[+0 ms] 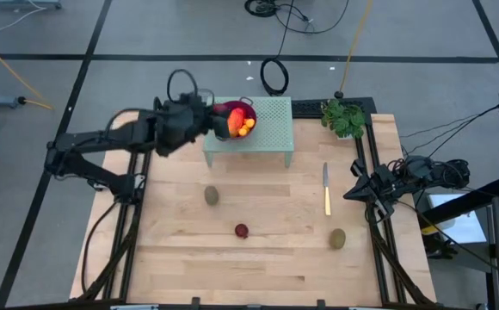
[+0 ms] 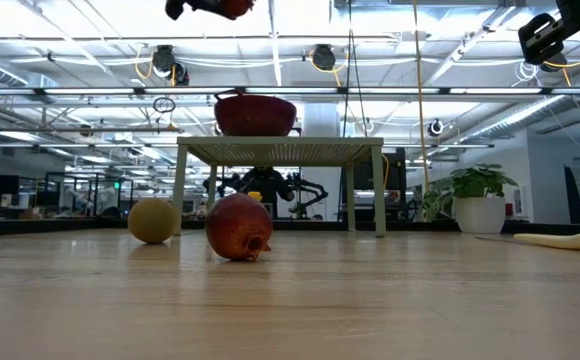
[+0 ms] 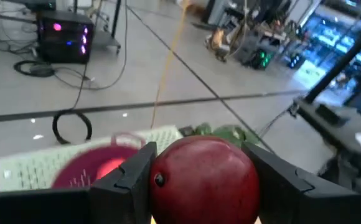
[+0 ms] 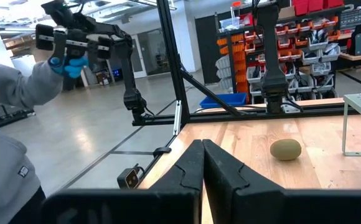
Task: Pick & Place Fruit
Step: Put the left pomegranate into the violet strainer bowl on the shelf
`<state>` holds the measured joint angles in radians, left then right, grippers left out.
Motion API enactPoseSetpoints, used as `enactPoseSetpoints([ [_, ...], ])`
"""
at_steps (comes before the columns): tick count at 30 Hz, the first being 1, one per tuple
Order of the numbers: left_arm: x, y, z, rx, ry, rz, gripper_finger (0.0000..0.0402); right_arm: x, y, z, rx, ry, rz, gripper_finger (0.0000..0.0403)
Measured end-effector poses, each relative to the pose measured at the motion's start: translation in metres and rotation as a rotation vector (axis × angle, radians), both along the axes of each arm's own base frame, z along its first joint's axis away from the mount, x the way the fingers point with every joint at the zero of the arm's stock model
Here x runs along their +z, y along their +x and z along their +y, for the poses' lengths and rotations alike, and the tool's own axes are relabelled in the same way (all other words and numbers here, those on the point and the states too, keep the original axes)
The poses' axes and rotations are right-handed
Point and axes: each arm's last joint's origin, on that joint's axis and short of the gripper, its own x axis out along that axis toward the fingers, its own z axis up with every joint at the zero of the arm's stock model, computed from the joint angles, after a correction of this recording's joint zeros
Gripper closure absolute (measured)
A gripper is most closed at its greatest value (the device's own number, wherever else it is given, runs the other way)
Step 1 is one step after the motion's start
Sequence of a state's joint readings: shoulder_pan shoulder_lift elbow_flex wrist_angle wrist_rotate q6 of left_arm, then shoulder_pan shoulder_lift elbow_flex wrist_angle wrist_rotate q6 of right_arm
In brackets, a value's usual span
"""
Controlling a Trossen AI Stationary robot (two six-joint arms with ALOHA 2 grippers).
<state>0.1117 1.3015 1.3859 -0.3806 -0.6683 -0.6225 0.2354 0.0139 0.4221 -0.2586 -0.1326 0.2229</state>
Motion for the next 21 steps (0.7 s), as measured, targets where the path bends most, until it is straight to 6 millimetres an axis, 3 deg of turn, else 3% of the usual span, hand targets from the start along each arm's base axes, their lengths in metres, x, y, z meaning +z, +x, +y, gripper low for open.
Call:
enactPoseSetpoints([
  [3,0.002,-0.003,0.014,0.019,-0.011,0.044,0.0188,0.0,0.0,0.0,0.0,-0.002,-0.001,0.0403],
  [9,-0.002,0.009,0.041,-0.014,-0.049,0.066,0.0184,0.0,0.0,0.0,0.0,0.0,0.001,0.0403],
  [15,-0.022,0.027,0.062,-0.073,-0.106,0.16,0.0204,0.0,0.0,0.0,-0.002,0.0,0.0,0.0403],
  [21,-0.039,0.028,0.074,-0.046,-0.197,0.344,0.0182,0.0,0.0,0.0,-0.004,-0.002,0.0,0.0403],
])
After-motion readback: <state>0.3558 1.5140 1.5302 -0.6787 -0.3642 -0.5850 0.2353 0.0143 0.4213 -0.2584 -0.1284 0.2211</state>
